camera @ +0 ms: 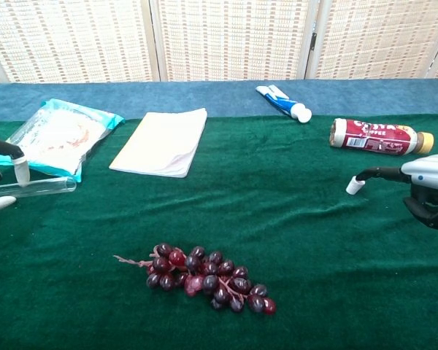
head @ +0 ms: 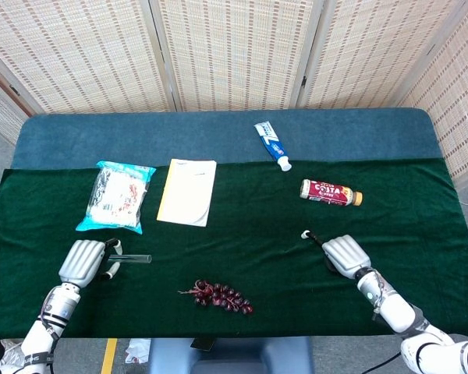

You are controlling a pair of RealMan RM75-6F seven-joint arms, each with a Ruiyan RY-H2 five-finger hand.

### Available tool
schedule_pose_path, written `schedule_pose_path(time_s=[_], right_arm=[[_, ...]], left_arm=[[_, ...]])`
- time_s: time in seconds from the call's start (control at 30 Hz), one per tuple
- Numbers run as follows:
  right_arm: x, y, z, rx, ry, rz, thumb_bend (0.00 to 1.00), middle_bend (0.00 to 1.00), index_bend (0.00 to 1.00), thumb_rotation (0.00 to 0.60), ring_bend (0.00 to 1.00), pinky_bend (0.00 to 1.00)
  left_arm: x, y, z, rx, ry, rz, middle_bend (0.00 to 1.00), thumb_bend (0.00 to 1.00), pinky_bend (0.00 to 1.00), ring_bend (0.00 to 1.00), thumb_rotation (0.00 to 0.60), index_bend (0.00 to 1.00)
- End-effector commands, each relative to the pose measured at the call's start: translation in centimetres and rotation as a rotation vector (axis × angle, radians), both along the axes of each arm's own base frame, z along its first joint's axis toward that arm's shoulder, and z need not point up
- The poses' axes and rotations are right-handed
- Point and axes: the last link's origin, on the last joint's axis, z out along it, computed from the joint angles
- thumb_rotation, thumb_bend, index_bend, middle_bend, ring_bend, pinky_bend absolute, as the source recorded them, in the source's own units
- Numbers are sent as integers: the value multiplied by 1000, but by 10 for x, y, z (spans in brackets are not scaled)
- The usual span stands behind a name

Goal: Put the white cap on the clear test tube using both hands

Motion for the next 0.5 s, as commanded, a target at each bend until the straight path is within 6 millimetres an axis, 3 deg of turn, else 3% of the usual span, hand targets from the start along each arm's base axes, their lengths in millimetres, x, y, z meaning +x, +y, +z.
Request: schedule_pose_path(time_s=[0.03,0.2,0.27,0.37,0.4,0.5], right_arm=[[4,2,6,-26,-39,5,935,946,16,600,1000,1000],[13,3,22,-94,-116,23,928,933,16,600,1000,1000],[16,0,29,-132,-141,35,841,910,15,600,1000,1000],[18,-6,38,-193,-177,43,627,840,16,590,1000,984],[18,-7,40,-207,-181,42,579,823,16,565,1000,978],[17,-8,43,-220,-197,7,327,789,16,370,1000,966]], left_arm=[[0,0,0,2,-1,3,972,503,844,900,600,659],[0,1,0,1,-4,4,972,503,844,901,600,659],[1,0,-1,1,-10,1,972,502,844,901,600,658],[2,0,-1,1,-13,-3,972,502,844,901,600,658],[2,-1,-1,2,-13,-3,972,502,844,901,600,658],[2,-2,-1,4,-19,1,971,502,844,902,600,658]])
